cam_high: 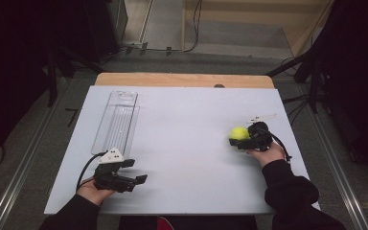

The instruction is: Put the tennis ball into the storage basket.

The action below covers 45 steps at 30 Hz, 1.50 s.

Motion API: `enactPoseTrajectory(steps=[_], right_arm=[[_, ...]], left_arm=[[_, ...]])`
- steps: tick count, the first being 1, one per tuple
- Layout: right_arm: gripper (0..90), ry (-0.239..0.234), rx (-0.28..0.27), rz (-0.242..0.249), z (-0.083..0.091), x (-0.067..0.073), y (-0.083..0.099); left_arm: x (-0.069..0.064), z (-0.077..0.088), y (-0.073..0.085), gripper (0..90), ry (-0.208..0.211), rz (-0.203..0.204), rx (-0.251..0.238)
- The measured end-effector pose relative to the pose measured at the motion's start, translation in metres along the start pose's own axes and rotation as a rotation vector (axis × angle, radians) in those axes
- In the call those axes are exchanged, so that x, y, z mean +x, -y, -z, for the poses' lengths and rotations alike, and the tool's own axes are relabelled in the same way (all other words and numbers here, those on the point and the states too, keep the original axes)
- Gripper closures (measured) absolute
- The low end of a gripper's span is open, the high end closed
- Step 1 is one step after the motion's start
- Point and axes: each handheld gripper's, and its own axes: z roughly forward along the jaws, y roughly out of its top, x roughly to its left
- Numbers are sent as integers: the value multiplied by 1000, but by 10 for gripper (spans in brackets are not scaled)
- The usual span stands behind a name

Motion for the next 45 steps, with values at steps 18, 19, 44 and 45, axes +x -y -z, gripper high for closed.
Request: enactPoseTrajectory(steps=[18,19,44,45], right_arm=[[232,-42,-117,1,28,11,-5],[231,-49,-116,-2,29,12,-5],[232,-114,-89,3,24,32,-9],[232,-121,-88,14,22,35,-10]], left_arm=[[0,0,0,204,-1,5,-3],[0,0,0,204,-1,5,-2],[1,2,0,204,-17,9,-7],[1,2,0,204,-17,10,-8]])
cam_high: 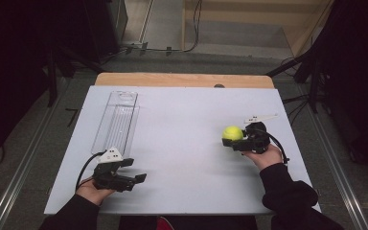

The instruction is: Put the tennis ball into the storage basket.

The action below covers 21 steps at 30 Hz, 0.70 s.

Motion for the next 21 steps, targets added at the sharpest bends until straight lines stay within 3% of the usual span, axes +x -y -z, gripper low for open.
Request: enactPoseTrajectory(steps=[21], right_arm=[[232,-53,24,58,-12,26,-4]], left_arm=[[1,1,1,204,-4,8,-8]])
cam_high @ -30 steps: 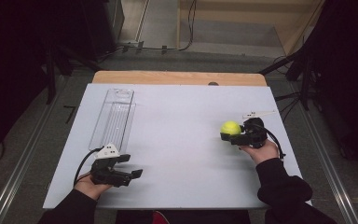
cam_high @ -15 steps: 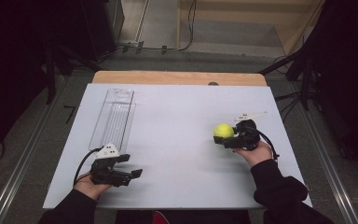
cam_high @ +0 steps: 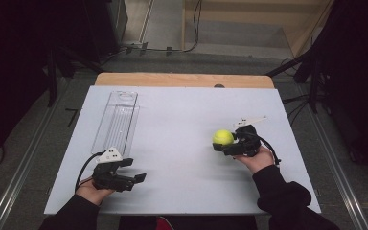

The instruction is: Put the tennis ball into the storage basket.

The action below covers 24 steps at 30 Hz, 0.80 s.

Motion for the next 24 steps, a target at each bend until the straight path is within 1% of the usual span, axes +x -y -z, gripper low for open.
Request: enactPoseTrajectory(steps=[2,4,7,11,15,17,18,19,24], right_arm=[[232,-7,3,10,-3,5,-1],[232,-13,2,14,-3,6,-1],[232,-23,4,28,-6,13,-3],[232,-33,7,43,-9,18,-4],[232,-44,11,45,-10,22,-5],[232,-55,11,67,-12,28,-6],[232,-55,11,67,-12,28,-6],[232,-63,12,77,-14,31,-6],[232,-65,21,84,-17,34,-7]], left_arm=[[0,0,0,204,0,-1,2],[0,0,0,204,0,-2,2],[0,0,0,204,-1,0,1],[0,0,0,204,-1,0,0],[0,1,0,204,-2,-1,1],[0,1,1,204,-3,-1,0],[0,1,1,204,-3,-1,0],[0,1,1,204,-4,-1,1],[-1,2,1,204,-4,0,3]])
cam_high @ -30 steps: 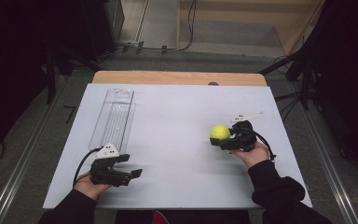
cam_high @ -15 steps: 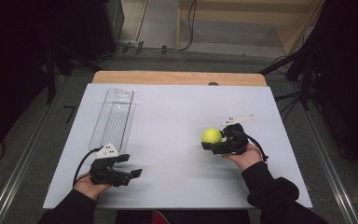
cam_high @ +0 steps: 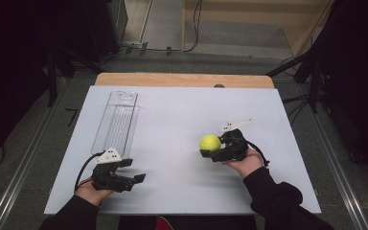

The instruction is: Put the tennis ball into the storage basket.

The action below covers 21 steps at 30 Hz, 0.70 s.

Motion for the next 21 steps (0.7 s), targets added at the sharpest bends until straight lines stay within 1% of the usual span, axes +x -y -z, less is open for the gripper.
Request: enactPoseTrajectory(steps=[13,21], right_arm=[[232,-14,1,13,-6,2,-3],[232,-23,2,24,-12,6,-10]], left_arm=[[0,-1,1,204,-4,5,2],[0,-1,1,204,-4,7,2]])
